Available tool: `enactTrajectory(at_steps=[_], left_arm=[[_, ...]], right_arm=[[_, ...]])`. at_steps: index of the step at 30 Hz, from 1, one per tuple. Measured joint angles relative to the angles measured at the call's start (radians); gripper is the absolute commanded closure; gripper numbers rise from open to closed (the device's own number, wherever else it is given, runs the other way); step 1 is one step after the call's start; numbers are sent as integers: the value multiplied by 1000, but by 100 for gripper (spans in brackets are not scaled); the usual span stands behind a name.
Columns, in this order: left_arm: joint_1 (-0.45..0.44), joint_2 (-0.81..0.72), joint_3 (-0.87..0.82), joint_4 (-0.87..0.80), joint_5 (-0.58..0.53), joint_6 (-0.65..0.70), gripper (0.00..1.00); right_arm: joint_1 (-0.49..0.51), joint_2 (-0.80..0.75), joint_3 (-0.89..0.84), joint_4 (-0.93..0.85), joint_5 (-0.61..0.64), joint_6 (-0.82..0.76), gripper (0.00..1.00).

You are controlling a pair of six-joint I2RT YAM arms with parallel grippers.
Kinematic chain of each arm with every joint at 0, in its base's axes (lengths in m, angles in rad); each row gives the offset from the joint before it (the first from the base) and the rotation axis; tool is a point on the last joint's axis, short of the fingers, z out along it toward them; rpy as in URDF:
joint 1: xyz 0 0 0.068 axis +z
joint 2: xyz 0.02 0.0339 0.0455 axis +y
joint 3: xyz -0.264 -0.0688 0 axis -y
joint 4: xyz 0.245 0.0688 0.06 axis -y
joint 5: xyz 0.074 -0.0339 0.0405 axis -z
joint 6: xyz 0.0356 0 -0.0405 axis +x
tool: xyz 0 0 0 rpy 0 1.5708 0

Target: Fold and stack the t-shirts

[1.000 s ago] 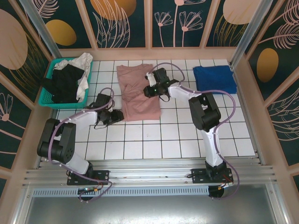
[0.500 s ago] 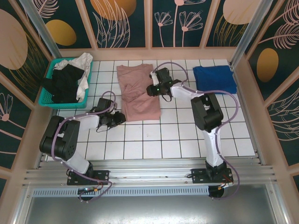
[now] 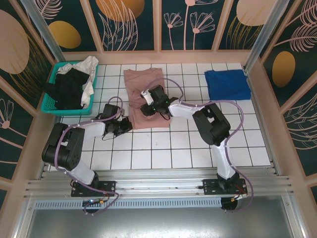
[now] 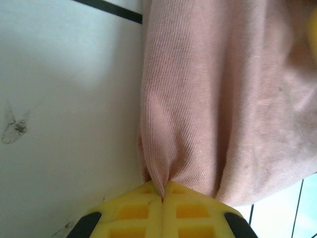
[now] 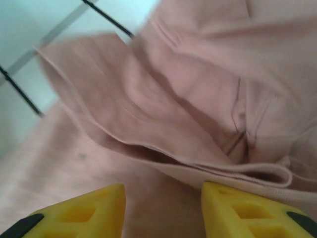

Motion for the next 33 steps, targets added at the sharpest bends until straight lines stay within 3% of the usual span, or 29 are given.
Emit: enactTrajectory(at_steps=[4, 10, 15, 20, 24, 33], left_arm=[[0, -48, 9, -35, -8, 18, 100], [-1, -88, 16, -57, -34, 37, 100], [-1, -88, 16, -80, -39, 37, 100], [-1, -88, 16, -91, -55, 36, 100], [-1, -88, 16, -94, -61, 36, 100], [-1, -89, -43, -93, -134, 17, 100]], right_arm=[[-83, 54, 3, 63, -82, 52, 59], [-159, 50, -17, 105, -110, 98, 55], [-114, -55, -122, 97, -71, 98, 52], [6, -264, -316, 110, -13, 98, 51], [90, -325, -430, 138, 17, 110, 52], [21, -305, -518, 148, 56, 157, 54]])
